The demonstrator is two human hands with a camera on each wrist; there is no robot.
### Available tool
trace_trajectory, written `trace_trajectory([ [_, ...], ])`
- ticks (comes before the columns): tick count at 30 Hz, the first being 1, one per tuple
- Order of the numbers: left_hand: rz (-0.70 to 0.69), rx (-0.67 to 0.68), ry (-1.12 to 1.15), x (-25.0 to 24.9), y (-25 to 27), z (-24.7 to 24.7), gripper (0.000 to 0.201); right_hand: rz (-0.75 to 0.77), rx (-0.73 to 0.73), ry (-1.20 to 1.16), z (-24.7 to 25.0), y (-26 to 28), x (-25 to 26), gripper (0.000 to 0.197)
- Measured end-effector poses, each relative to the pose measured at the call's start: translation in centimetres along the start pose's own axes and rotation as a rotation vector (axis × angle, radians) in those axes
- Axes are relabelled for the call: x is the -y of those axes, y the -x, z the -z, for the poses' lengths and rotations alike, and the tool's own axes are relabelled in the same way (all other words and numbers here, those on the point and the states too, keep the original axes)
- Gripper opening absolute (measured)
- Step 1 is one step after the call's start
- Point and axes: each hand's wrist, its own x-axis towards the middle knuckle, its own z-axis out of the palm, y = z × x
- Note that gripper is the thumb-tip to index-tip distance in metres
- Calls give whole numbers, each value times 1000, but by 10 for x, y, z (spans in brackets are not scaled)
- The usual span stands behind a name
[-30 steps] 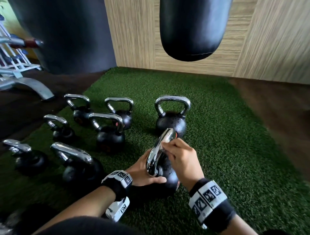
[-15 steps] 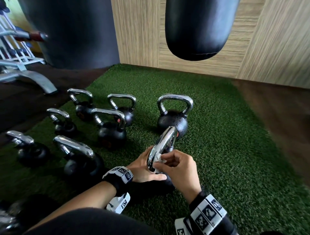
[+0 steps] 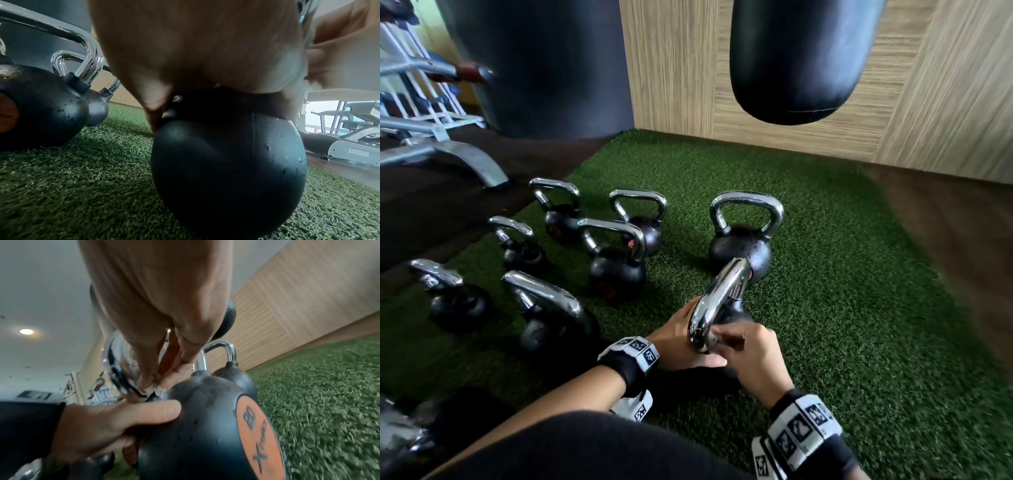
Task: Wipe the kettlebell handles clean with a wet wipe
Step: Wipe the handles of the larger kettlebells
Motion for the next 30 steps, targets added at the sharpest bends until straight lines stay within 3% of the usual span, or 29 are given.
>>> trace_trajectory([
  [2,-31,24,-15,-8,1,2,40,81,114,59,8,-16,1,21],
  [4,-65,21,-23,-9,0,4,26,150,258,155,10,-31,3,20],
  [6,-118,34,-36,-8,-2,6,38,161,342,204,10,-41,4,23],
  [8,-88,31,15,-6,3,6,64,140,406,140,13,-47,4,25],
  [12,-63,71,54,-7,0,6,60,152,499,-12,20,-54,0,17],
  [16,-24,55,31,1,0,4,98,3,503,-26,14,-55,3,27],
  [18,44,39,19,0,2,5,107,-54,519,-155,13,-54,4,37],
  [21,30,84,30,-1,1,5,65,-112,498,-436,16,-50,0,16],
  [22,53,78,27,1,1,3,71,-129,480,-551,16,-47,-3,12],
  [24,83,24,5,1,4,4,100,-196,464,-852,14,-40,-7,23],
  [25,87,19,-6,2,3,3,102,-241,439,-1014,12,-37,-7,27],
  [28,64,56,63,5,-5,-3,71,-312,320,-1312,0,-34,-10,30],
  [30,112,25,80,3,-1,-2,94,-335,292,-1355,-3,-34,-9,27],
])
